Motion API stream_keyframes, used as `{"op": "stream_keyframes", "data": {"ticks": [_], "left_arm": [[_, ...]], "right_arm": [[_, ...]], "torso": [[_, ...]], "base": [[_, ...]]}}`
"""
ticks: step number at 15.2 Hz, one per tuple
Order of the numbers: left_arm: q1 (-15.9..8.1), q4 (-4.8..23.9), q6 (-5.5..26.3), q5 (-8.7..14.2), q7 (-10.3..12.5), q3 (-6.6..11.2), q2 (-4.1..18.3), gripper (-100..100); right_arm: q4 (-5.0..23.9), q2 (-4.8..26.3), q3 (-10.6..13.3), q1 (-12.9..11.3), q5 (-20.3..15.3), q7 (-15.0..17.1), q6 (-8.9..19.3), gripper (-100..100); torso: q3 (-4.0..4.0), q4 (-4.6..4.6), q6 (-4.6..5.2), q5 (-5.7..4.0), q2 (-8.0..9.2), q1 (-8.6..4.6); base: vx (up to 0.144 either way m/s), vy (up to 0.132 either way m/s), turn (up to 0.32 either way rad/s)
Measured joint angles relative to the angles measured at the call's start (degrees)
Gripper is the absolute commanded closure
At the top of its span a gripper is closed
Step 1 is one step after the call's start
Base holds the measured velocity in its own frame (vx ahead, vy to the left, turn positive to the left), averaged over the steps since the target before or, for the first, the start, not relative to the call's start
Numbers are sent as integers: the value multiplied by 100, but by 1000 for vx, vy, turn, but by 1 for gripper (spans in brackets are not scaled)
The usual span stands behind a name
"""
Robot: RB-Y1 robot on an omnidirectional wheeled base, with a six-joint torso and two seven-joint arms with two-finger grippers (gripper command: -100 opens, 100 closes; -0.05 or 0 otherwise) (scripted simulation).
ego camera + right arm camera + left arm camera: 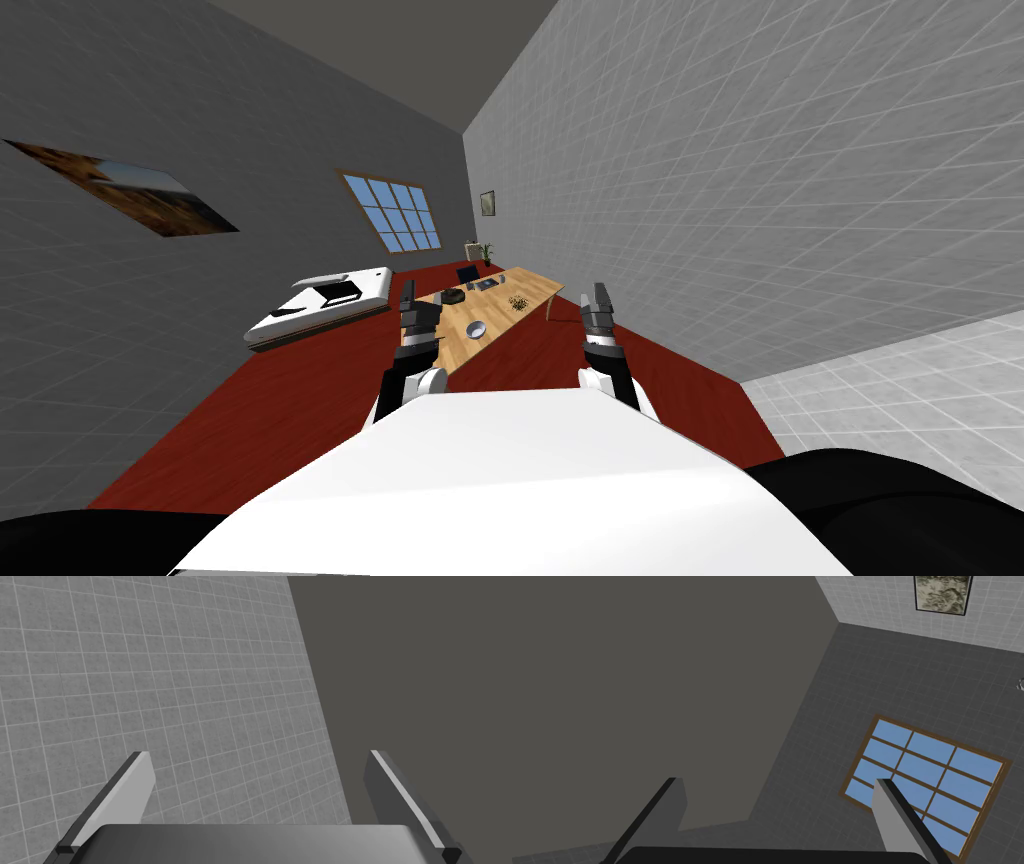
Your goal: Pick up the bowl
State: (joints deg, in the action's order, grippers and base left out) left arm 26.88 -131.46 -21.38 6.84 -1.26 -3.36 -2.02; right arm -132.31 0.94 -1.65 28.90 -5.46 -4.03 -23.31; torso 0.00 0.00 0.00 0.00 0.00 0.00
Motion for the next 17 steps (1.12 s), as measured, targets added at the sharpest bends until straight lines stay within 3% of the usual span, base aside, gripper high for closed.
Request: {"op": "stream_keyframes", "data": {"ticks": [3,10,17], "left_arm": [[23,11,63,8,-1,27,287,-100],[41,180,559,46,-33,212,1061,-100],[160,262,1251,100,-74,436,1503,-100]], "right_arm": [[0,0,0,0,0,0,0,0],[0,0,0,0,0,0,0,0],[0,0,0,0,0,0,0,0]], "torso": [[-1,0,1,0,-2,1],[-6,-3,2,0,-10,-3],[-6,-3,1,-1,-11,-4]], "base": [[9,-5,-45],[20,-10,-85],[25,-12,-94]]}}
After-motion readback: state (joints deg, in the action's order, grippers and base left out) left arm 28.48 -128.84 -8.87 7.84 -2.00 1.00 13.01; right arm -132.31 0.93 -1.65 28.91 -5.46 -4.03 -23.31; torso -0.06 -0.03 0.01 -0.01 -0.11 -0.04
